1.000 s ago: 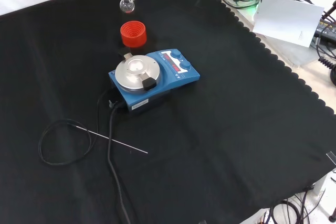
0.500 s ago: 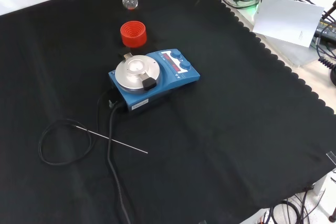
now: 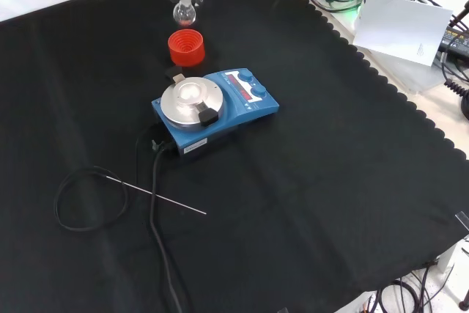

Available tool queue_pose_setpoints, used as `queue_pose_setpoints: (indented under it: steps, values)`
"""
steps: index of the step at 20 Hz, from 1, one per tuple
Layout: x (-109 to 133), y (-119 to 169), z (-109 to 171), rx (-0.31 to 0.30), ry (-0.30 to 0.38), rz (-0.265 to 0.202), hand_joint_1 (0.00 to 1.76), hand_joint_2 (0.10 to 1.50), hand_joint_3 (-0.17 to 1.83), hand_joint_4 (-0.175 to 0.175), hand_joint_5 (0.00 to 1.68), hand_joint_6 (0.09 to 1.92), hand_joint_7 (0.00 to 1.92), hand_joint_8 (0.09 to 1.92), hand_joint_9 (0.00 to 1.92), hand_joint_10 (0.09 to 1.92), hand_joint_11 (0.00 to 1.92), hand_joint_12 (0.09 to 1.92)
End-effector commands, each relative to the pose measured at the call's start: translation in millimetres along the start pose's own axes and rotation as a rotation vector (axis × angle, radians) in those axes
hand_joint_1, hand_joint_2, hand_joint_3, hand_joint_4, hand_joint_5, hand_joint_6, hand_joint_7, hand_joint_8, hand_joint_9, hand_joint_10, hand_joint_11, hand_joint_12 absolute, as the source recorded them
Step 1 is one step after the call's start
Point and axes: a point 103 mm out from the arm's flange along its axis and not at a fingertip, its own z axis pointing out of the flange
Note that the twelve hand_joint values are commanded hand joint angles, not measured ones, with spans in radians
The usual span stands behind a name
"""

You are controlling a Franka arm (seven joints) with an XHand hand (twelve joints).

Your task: Place the round-bottom flask on the heater.

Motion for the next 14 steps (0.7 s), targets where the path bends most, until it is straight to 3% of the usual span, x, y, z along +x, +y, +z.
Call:
queue_pose_setpoints:
  steps: [1,14]
  values:
    - [57,12,8,0.036,-0.021,-0.082,1.11,0.66,0.7,0.175,1.22,0.79,0.39,0.66,0.64,0.58,0.32,1.33]
    - [95,45,33,0.091,-0.037,-0.118,1.11,0.65,0.71,0.175,1.22,0.79,0.38,0.66,0.64,0.58,0.32,1.33]
